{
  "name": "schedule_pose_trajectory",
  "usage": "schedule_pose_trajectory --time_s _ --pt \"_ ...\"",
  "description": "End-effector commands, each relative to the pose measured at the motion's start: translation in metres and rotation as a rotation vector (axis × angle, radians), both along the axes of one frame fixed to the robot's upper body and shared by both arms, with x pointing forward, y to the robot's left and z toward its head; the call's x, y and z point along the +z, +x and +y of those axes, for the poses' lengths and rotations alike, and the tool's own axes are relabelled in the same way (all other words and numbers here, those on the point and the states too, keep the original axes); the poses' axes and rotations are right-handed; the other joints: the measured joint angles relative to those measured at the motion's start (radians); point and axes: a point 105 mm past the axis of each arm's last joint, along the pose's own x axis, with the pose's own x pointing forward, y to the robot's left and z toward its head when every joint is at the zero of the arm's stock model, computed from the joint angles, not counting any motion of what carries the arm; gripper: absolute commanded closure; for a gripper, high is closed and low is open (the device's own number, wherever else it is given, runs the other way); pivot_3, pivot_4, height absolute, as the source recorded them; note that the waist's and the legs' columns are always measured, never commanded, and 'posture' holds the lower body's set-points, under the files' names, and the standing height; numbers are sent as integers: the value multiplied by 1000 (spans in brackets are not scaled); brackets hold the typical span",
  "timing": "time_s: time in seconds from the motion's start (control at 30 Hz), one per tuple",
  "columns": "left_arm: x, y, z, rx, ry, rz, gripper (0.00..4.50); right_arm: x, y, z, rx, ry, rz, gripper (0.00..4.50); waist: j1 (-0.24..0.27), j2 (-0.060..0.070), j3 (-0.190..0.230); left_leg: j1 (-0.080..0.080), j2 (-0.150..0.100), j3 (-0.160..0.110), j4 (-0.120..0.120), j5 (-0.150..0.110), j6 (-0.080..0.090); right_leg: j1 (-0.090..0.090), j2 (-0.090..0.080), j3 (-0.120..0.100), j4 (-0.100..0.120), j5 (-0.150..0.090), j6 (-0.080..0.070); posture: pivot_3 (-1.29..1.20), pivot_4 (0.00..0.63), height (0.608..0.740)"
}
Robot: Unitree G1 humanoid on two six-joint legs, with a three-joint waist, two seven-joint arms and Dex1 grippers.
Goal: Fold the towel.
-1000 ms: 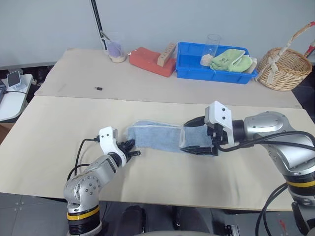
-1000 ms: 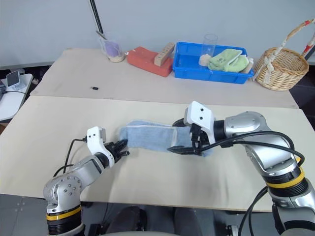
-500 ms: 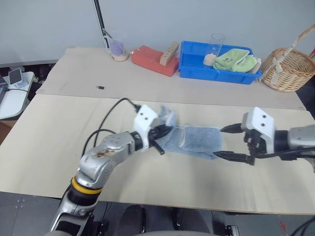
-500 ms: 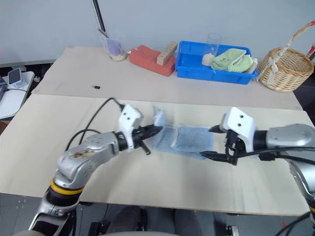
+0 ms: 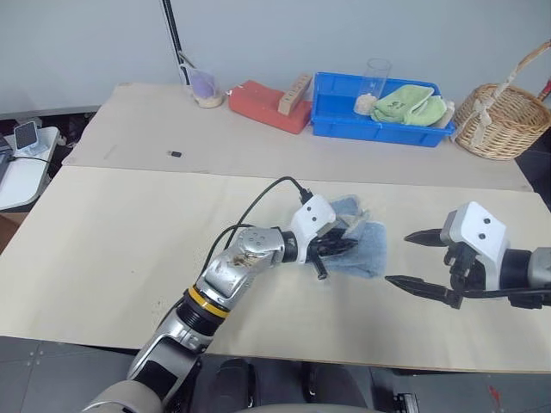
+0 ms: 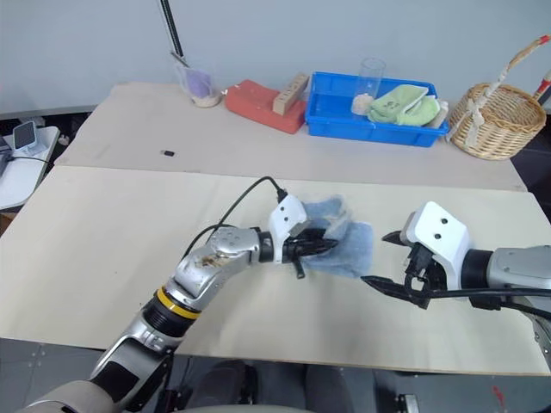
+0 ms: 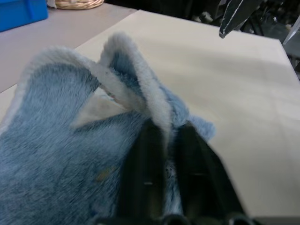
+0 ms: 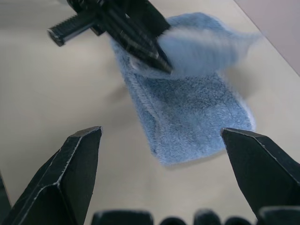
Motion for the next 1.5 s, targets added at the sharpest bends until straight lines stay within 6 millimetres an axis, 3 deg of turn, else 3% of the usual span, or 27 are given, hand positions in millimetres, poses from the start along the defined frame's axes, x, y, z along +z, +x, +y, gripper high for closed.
schedule_pose_trajectory --time_s 0.03,0.13,0.17,0.37,0.4,0.47,0.6,0.73,0.83,0.87,1.0,1.23,1.33,1.5 --pt "24 -4 -7 -65 -70 -60 1693 9 -1 -2 -17 -5 -45 0 0 0 0 0 0 0 0 0 0 0 0 0 0 0 0 0 150 740" --pt "37 -4 2 -95 -96 -98 258 11 1 -2 -28 -3 -60 0 -2 0 0 0 0 0 0 0 0 0 0 0 0 0 0 0 150 740" --pt "41 -4 6 -99 -101 -113 77 12 2 -3 -32 -1 -66 0 -4 0 0 0 0 0 0 0 0 0 0 0 0 0 0 0 150 740" --pt "72 11 67 -47 -101 -216 77 19 14 5 -55 50 -158 0 -14 0 0 1 1 0 0 0 0 -1 2 0 1 0 0 0 150 740" --pt "73 17 81 -11 -82 -231 306 19 19 10 -56 73 -178 0 -14 0 0 1 1 0 0 0 0 0 2 0 2 0 0 0 150 740" --pt "70 27 101 42 -41 -255 909 21 27 17 -63 106 -216 574 -16 1 0 2 1 0 0 0 0 0 1 0 1 0 0 0 150 740" --pt "54 40 123 121 35 -282 2703 15 47 31 -90 152 -253 1920 -14 1 0 1 1 0 0 0 0 0 0 0 1 0 0 0 150 740" --pt "47 31 120 94 20 -270 4500 3 59 40 -103 163 -244 3287 -8 1 0 0 0 0 0 0 0 -1 -1 0 0 0 0 0 150 740" --pt "41 24 119 60 24 -260 4500 -4 67 43 -111 159 -239 4313 -4 1 -1 -3 0 0 0 0 0 -4 -1 -1 0 0 0 0 150 740" --pt "39 22 119 50 28 -259 4500 -6 69 44 -112 159 -239 4460 -4 1 -1 -3 0 0 0 0 0 -4 -1 -1 1 0 0 0 150 740" --pt "33 22 115 34 42 -264 4500 -13 80 54 -88 158 -240 4460 -7 1 -1 -3 1 0 0 0 0 -4 -1 -1 1 0 0 0 150 740" --pt "6 50 71 90 77 -277 4500 -37 111 63 -140 148 -248 4460 -1 1 -1 0 -1 1 1 0 0 0 -1 -1 1 1 0 0 150 740" --pt "-12 58 59 110 132 -266 4500 -54 113 63 -152 117 -237 4460 -2 1 -1 -1 -1 1 1 0 0 0 0 -1 0 1 0 0 150 740" --pt "-43 60 61 128 231 -237 4500 -70 102 44 -220 85 -210 4460 -9 2 -1 -2 0 0 0 0 1 -3 0 -1 1 1 0 0 150 740"
